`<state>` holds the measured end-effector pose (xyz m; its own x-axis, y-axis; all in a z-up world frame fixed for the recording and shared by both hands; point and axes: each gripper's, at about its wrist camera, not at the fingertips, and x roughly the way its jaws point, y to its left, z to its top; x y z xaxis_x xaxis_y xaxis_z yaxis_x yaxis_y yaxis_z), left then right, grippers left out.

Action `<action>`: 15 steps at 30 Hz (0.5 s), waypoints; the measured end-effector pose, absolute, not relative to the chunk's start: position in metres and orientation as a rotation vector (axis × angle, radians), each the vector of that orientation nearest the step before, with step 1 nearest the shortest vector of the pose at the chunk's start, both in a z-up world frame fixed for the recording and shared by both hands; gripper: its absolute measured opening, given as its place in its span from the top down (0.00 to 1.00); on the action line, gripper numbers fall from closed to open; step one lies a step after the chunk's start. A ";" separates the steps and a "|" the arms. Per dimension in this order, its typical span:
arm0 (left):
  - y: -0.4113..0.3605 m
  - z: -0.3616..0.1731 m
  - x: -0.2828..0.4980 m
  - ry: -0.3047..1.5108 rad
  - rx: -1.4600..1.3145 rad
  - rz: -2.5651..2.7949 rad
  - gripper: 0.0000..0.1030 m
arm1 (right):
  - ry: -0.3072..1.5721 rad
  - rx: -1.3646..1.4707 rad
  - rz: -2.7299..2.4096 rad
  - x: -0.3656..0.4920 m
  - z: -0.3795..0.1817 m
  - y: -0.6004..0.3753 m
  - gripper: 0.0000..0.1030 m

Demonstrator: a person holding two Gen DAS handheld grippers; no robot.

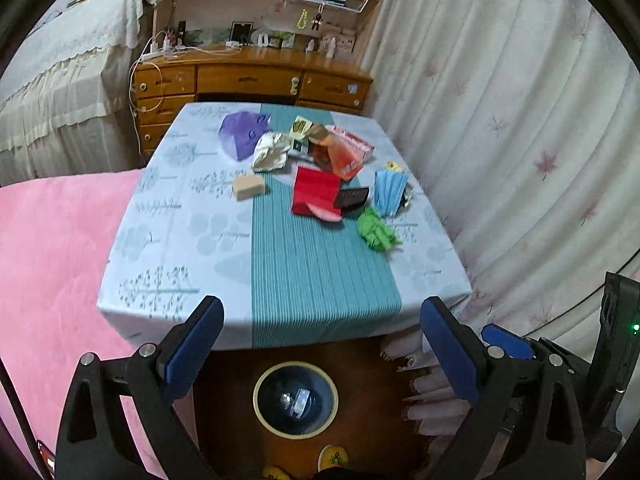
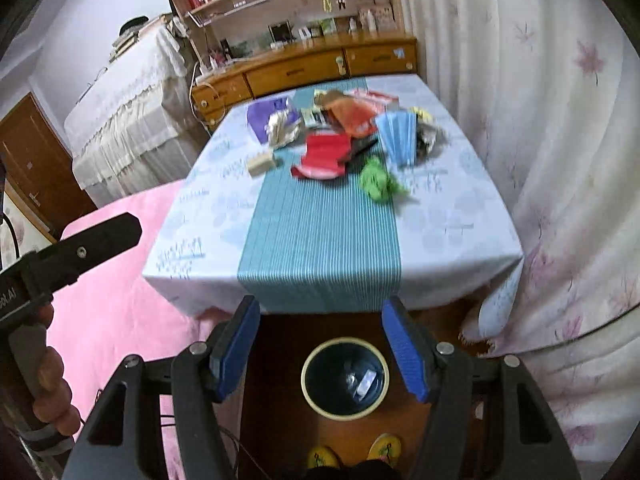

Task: Collect trash
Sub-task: 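Raise both tools back toward the table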

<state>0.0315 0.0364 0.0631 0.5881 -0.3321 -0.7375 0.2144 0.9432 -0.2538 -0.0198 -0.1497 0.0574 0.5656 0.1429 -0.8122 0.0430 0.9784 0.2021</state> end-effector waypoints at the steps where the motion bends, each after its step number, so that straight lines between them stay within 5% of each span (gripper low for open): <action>1: 0.036 0.065 0.035 0.880 -0.144 -0.320 0.05 | 0.963 0.207 0.061 -0.015 0.060 -0.151 0.38; 15: 0.000 0.024 0.142 0.977 -0.191 -0.098 0.05 | 1.015 0.105 0.176 0.111 0.022 -0.194 0.38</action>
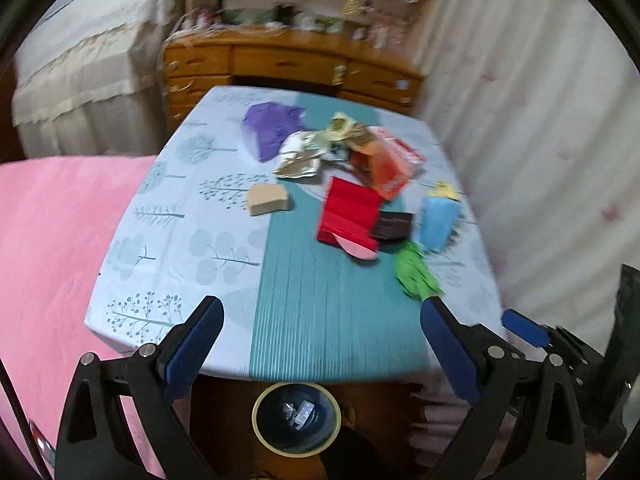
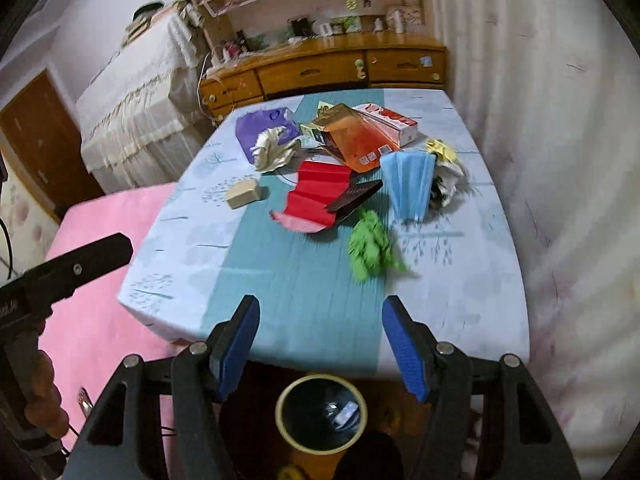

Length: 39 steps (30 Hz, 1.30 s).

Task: Collect trash
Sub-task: 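Raise both tools back toward the table, then grasp the red paper with left gripper while right gripper grasps green crumpled paper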

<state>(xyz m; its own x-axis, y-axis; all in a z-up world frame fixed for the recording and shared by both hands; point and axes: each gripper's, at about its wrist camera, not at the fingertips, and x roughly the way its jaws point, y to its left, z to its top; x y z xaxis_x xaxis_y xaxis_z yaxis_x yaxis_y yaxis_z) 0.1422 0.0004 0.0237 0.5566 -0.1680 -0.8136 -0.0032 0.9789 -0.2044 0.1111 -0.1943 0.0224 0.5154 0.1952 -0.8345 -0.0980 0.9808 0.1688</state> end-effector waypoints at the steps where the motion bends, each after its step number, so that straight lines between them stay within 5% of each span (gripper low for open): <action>1: -0.003 0.019 0.150 0.986 -0.192 -0.071 0.05 | 1.031 0.089 0.193 0.126 0.015 -0.200 0.38; 12: -0.037 -0.057 0.243 1.127 -0.295 0.075 0.06 | 1.227 0.007 0.332 0.222 -0.075 -0.224 0.39; 22: -0.044 -0.102 0.281 1.225 -0.447 0.132 0.17 | 1.303 -0.007 0.486 0.239 -0.100 -0.218 0.52; 29: -0.049 -0.129 0.309 1.307 -0.500 0.170 0.48 | 1.316 0.031 0.529 0.249 -0.104 -0.218 0.63; 33: -0.054 -0.140 0.318 1.346 -0.520 0.191 0.57 | 1.322 0.049 0.547 0.254 -0.104 -0.220 0.64; 35: -0.056 -0.140 0.322 1.343 -0.521 0.178 0.82 | 1.324 0.059 0.551 0.255 -0.104 -0.222 0.65; 39: -0.059 -0.140 0.326 1.347 -0.525 0.176 0.92 | 1.328 0.077 0.551 0.258 -0.104 -0.224 0.66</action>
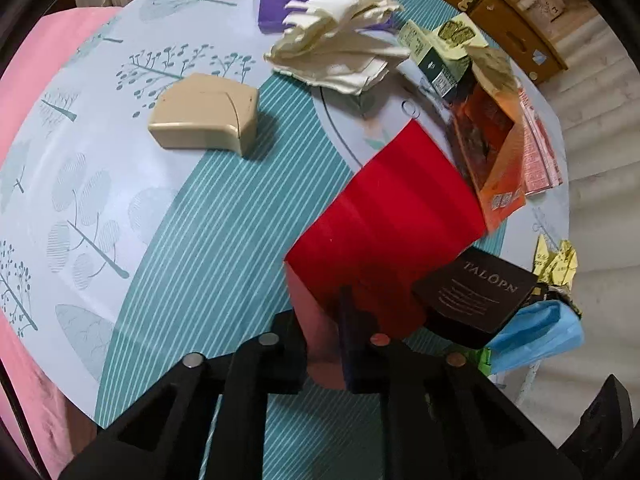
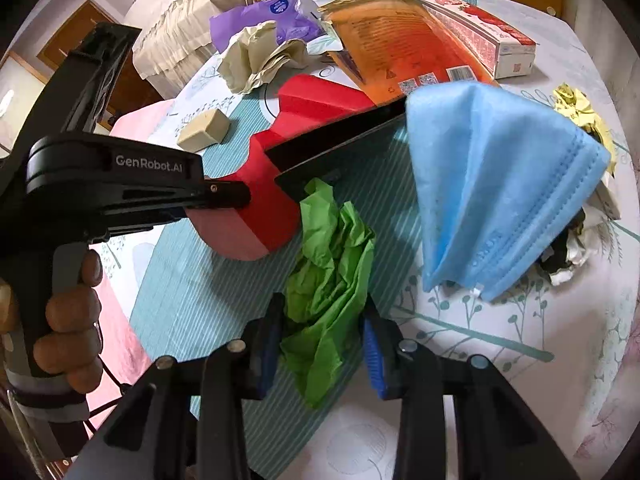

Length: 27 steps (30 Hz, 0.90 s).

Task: Collect trash
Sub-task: 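Grasp the red paper with left gripper while right gripper grasps green crumpled paper, then lower red and green papers over the bin and open both grippers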

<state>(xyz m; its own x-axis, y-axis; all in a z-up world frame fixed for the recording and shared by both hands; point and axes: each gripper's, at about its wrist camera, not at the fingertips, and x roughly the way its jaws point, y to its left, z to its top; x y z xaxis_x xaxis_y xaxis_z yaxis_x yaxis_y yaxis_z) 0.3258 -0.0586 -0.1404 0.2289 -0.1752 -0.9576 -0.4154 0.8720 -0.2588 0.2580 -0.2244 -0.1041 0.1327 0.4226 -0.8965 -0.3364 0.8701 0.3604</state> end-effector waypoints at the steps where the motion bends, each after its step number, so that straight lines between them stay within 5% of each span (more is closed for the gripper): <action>1: -0.059 -0.137 0.325 1.337 -0.522 0.176 0.93 | 1.326 0.079 0.549 0.258 -0.103 -0.225 0.66; 13: -0.040 -0.081 0.293 1.215 -0.439 0.164 0.95 | 1.282 0.139 0.501 0.237 -0.079 -0.235 0.67; 27: 0.025 -0.021 0.166 1.153 -0.340 0.032 0.95 | 1.189 0.189 0.378 0.147 -0.030 -0.188 0.68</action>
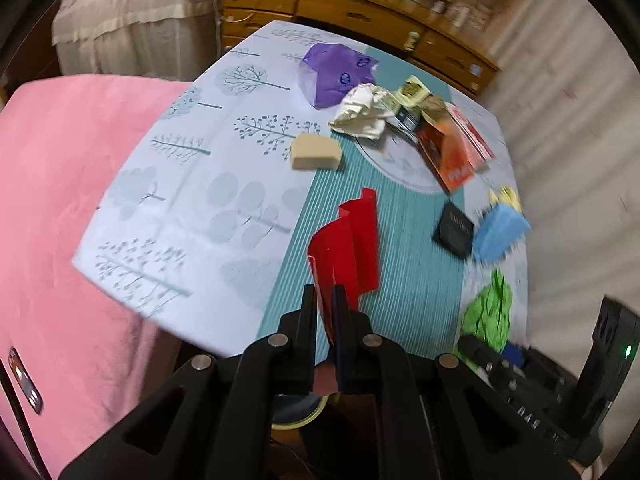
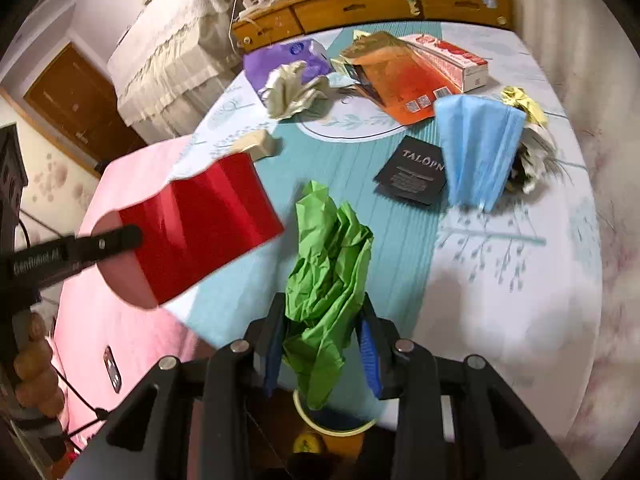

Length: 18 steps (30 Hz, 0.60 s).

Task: Collect trash
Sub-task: 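Lower red and green papers over the bin and open both grippers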

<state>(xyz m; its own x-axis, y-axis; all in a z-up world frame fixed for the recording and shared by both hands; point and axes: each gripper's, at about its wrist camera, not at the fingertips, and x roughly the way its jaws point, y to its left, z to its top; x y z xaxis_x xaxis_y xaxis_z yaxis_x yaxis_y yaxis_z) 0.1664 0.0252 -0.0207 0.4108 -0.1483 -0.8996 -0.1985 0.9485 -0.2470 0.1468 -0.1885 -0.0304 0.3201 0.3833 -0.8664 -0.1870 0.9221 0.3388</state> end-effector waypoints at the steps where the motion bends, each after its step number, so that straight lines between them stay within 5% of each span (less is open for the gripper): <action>1: 0.029 -0.016 0.155 1.150 -0.321 0.012 0.95 | 1.178 0.194 0.368 0.137 -0.026 -0.182 0.68; 18: 0.071 -0.041 0.009 1.243 -0.179 -0.216 0.95 | 1.244 0.218 0.251 -0.016 -0.051 -0.104 0.68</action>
